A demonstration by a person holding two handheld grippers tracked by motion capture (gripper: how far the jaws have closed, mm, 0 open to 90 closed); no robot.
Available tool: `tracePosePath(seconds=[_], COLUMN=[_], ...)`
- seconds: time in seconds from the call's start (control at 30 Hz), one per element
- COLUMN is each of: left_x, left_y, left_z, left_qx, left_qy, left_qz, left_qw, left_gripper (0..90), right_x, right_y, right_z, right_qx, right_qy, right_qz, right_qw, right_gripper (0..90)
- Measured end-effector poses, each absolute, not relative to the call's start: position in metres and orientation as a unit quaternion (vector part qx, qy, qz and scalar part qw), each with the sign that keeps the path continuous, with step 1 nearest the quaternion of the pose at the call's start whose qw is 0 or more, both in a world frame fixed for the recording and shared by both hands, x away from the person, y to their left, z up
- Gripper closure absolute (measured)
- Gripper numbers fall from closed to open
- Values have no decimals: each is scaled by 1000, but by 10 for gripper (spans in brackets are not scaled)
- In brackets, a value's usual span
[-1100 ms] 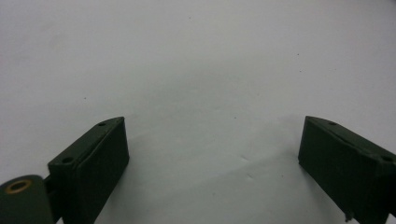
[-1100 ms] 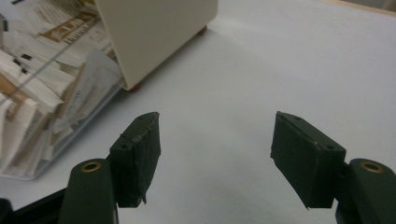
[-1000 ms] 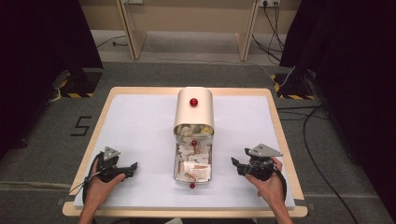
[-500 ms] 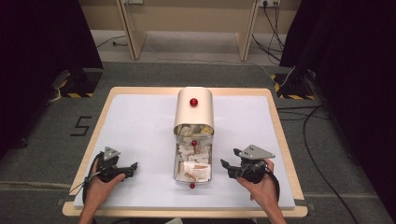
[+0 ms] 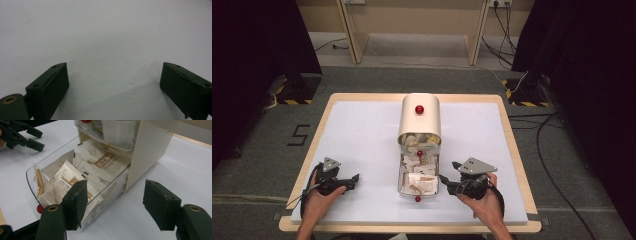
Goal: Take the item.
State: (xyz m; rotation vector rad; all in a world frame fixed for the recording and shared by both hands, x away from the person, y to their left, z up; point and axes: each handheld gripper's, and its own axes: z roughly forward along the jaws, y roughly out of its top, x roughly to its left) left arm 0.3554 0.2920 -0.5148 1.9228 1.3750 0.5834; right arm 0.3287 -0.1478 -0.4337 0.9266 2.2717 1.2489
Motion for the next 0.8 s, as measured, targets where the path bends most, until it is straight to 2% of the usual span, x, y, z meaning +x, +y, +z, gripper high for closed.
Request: tracePosePath(seconds=[0.8], left_x=[355], left_y=[292], left_z=[-515], left_qx=[740], left_qy=[530], left_qz=[225], left_qw=[347], left_gripper=[78], right_x=[311], right_y=[-109], right_z=[-427], right_qx=[255], right_qy=[829], right_qz=[472], right_qw=[156], right_gripper=[525])
